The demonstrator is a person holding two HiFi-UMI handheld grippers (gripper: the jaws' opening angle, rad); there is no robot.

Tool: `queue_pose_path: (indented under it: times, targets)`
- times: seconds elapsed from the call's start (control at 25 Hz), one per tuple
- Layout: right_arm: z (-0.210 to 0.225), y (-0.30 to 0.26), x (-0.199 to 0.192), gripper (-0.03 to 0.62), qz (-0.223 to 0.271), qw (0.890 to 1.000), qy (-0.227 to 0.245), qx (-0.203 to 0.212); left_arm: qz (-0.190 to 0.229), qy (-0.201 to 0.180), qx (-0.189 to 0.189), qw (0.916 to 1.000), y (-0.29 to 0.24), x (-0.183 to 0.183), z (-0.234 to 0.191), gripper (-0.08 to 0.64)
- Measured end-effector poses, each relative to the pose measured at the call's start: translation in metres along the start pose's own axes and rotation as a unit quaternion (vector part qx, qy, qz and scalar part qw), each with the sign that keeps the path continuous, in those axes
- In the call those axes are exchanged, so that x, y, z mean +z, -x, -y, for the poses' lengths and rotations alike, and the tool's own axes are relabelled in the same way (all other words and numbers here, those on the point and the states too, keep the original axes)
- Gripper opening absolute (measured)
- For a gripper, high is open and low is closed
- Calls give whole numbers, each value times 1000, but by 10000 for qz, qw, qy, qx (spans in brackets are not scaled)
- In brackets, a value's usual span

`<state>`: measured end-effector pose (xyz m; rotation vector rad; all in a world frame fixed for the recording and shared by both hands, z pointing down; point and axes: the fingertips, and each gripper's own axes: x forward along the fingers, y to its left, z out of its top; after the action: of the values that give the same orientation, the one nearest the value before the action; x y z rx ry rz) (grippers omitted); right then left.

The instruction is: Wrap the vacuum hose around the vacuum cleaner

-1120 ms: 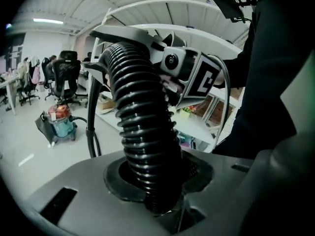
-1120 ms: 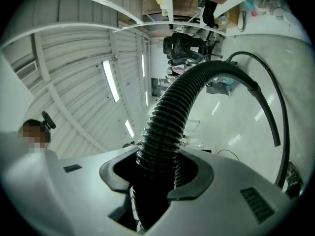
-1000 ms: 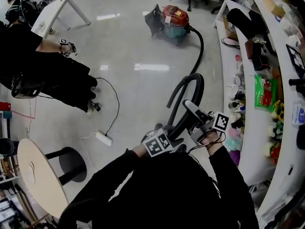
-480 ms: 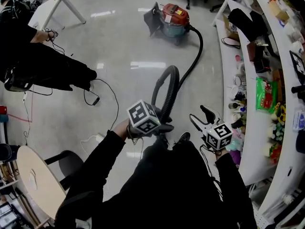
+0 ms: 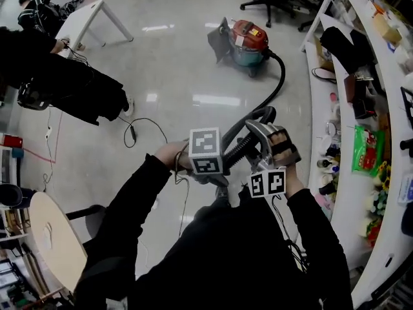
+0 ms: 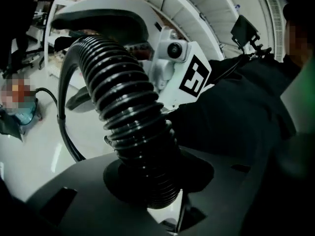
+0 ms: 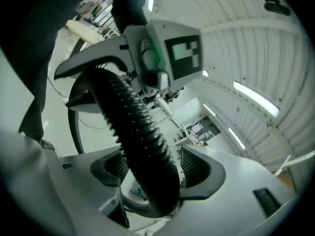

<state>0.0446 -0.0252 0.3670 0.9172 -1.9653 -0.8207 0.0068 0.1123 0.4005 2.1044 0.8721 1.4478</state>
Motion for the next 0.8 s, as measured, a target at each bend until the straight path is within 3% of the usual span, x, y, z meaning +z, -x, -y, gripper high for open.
queue_pose_path:
  times: [0.04,0.08,0.12,0.16,0.28,0.36,0.44,0.48,0.6,0.68,0.72,0.8]
  targets:
    - [5,-5,-3,318,-17,9999,124,-56,-156,-33,-14,9999,2,6,2,149]
    - [11,-8,-8,276,-37,9999,110,-101,-254,-22,25,9997,4,12,1,149]
    - [19,-11,-14,213,-64,9999,-14,-134,-291,20,155,9995,7,19,-5,149]
    - [27,-14,-22,213,-111,9996,-200,-149,-270,61,389,9989,11,27,-14,151]
    - [44,-25,-60,213,-324,9961,-819,-93,142,34,1484,9888,26,52,-53,176]
    - [49,-29,-90,213,-458,9922,-1156,-41,749,156,2229,9718,37,66,-74,264]
    - [55,-30,-118,213,-577,9864,-1537,-45,1589,482,2920,9419,56,73,-89,298]
    - [59,-30,-131,213,-639,9826,-1741,-70,2036,644,3271,9205,67,74,-95,302]
    - [73,-32,-160,214,-805,9681,-2367,-176,3015,1151,4316,8423,86,52,-109,310]
    - [81,-32,-176,215,-877,9572,-2742,-281,3131,1580,4876,7995,77,22,-122,309]
    - [85,-32,-184,215,-905,9517,-2913,-339,3077,1778,5084,7844,69,8,-130,310]
    - [93,-32,-198,215,-961,9400,-3244,-437,2907,2078,5333,7668,48,-12,-149,308]
